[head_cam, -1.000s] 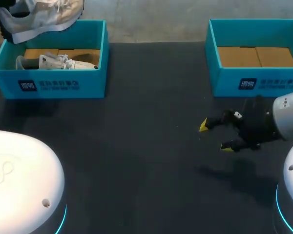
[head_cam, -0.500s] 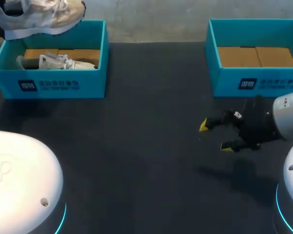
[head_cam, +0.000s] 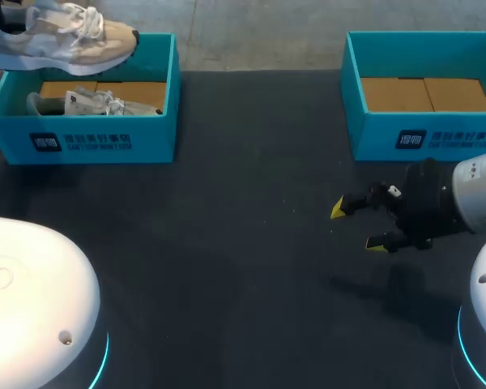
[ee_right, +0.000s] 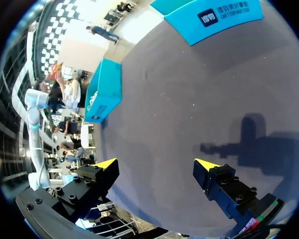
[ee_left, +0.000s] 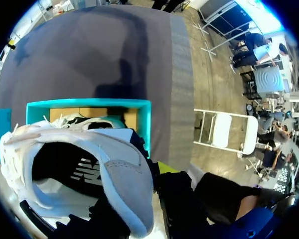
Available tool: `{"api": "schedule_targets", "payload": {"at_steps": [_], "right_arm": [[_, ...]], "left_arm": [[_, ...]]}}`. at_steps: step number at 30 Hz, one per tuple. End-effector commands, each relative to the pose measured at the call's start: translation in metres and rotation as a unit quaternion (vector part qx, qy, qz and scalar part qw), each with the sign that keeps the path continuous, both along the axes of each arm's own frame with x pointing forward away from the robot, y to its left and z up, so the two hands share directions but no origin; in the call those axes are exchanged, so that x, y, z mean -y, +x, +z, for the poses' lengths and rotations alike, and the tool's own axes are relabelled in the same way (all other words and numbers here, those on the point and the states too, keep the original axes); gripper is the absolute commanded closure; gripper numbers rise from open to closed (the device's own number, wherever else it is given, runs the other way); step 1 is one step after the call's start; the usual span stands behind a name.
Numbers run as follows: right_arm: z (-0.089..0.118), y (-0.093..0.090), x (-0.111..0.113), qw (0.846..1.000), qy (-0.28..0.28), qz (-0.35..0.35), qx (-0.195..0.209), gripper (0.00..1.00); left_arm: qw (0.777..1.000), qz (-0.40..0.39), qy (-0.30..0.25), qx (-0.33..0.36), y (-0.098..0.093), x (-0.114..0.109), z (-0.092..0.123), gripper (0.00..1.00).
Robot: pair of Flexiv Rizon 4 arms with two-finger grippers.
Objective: Take the shoe out of the shoebox, open the shoe tongue, remove and reinsert the insole, then place the shoe into the shoebox
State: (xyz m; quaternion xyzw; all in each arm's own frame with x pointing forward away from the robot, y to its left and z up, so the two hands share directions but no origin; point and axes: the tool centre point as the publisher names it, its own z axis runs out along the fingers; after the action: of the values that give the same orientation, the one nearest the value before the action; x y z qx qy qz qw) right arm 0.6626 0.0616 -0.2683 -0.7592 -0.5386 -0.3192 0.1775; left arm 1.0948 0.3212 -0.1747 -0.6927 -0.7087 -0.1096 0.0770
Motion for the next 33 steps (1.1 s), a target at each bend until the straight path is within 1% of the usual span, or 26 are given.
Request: {"api": "schedule_targets", "payload": {"at_steps": [1, 3, 24, 29, 31, 33], "right_arm": [[0.001, -0.001, -0.001, 1.000, -0.002, -0.002, 0.000, 0.00], [0.001, -0.001, -0.001, 1.000, -0.002, -0.002, 0.000, 0.00], [0.001, -0.001, -0.001, 1.000, -0.002, -0.002, 0.000, 0.00], [0.001, -0.001, -0.001, 1.000, -0.002, -0.002, 0.000, 0.00], [0.001, -0.001, -0.001, 1.000, -0.002, -0.002, 0.000, 0.00], [0.001, -0.001, -0.001, 1.000, -0.002, -0.002, 0.000, 0.00]], "left_arm": [[1.000, 0.001, 0.003, -0.011, 0.009, 0.004, 0.001, 1.00], [1.000, 0.011, 0.011, -0.010, 0.010, 0.005, 0.000, 1.00], [1.000, 0.011, 0.011, -0.010, 0.010, 0.005, 0.000, 1.00], [1.000, 0.001, 0.020, -0.005, 0.017, 0.008, -0.006, 1.00], [1.000, -0.011, 0.017, -0.010, 0.019, 0.010, -0.012, 1.00], [1.000, -0.007, 0.018, -0.014, 0.023, 0.012, -0.018, 1.00]]}}
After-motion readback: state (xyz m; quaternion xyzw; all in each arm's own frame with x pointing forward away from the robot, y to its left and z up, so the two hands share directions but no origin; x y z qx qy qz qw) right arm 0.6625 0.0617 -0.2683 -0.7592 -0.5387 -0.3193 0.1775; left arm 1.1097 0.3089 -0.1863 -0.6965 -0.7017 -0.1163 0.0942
